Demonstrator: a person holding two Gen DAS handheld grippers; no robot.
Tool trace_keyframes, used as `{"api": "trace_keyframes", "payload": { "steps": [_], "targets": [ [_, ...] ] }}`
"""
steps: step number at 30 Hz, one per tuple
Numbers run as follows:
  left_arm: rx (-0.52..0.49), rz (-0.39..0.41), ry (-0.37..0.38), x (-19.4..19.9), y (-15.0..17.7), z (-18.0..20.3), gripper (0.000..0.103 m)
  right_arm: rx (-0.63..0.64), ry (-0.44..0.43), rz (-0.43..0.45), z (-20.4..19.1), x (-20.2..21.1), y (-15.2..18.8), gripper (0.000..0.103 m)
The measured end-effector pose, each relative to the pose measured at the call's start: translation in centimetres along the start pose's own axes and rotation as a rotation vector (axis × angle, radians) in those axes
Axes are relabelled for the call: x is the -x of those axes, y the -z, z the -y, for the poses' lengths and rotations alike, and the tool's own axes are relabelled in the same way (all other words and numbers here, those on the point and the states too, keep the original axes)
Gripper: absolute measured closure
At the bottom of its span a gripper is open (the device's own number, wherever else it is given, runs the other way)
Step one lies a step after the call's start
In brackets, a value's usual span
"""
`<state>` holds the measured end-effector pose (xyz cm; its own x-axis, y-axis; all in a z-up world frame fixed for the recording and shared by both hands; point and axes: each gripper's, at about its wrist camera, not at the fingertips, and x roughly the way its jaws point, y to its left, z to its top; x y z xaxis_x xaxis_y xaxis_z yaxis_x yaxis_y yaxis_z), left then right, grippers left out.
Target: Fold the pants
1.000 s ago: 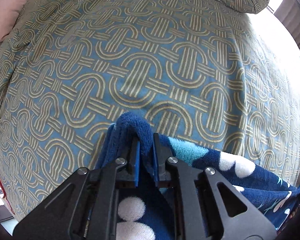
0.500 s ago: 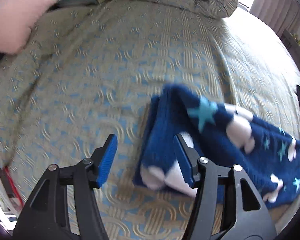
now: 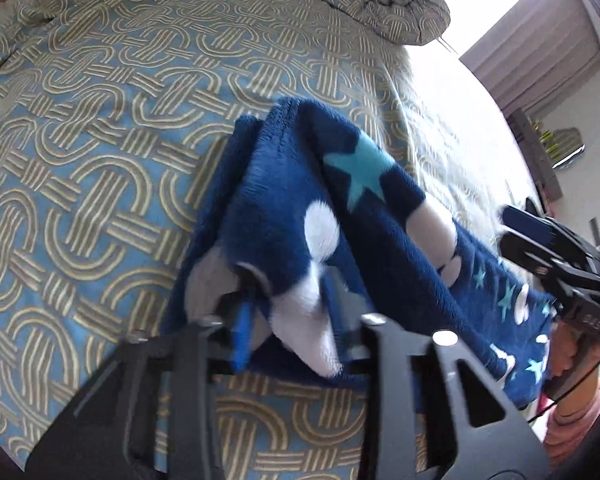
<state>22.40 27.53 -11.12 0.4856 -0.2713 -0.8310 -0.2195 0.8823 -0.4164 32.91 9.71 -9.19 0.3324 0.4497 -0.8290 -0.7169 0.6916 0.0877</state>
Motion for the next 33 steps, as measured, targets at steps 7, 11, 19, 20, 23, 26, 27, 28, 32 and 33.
{"api": "trace_keyframes", "payload": {
  "steps": [7,11,19,20,23,26,27,28,32,33],
  "targets": [
    [-0.027,0.102,0.086,2.9,-0.1,-0.8,0.094,0.065,-0.092,-0.102,-2.9,-7.3,-4.5,0.046],
    [-0.074,0.167,0.112,6.0,0.6,0.0,0.094,0.027,-0.142,-0.128,-3.4,-8.8,-5.3,0.100],
    [-0.112,0.220,-0.075,7.0,1.3,-1.2,0.091,-0.007,-0.079,0.010,-3.1,-6.8,-6.9,0.096],
    [-0.079,0.181,-0.097,6.1,1.5,-2.0,0.091,-0.016,-0.049,0.006,-2.9,-7.4,-7.0,0.093],
    [-0.019,0.110,-0.085,4.4,2.2,-3.5,0.091,-0.057,-0.011,-0.084,-1.9,-9.2,-7.1,0.087],
    [-0.019,0.092,-0.088,3.9,2.6,-3.7,0.078,-0.099,-0.016,-0.070,0.0,-7.2,-6.2,0.078],
    [-0.018,0.094,-0.079,3.8,2.4,-3.7,0.072,-0.090,-0.008,-0.065,0.8,-6.2,-5.6,0.075],
    [-0.015,0.102,-0.067,3.7,2.2,-3.6,0.059,-0.070,0.008,-0.061,1.4,-5.1,-5.0,0.070],
    [-0.040,0.138,-0.042,2.7,0.5,-2.6,0.051,0.007,0.137,-0.070,3.7,-1.6,-2.4,0.059],
    [-0.051,0.132,-0.028,2.2,0.0,-2.3,0.051,0.005,0.157,-0.078,4.6,-0.5,-1.2,0.059]
  ]
}}
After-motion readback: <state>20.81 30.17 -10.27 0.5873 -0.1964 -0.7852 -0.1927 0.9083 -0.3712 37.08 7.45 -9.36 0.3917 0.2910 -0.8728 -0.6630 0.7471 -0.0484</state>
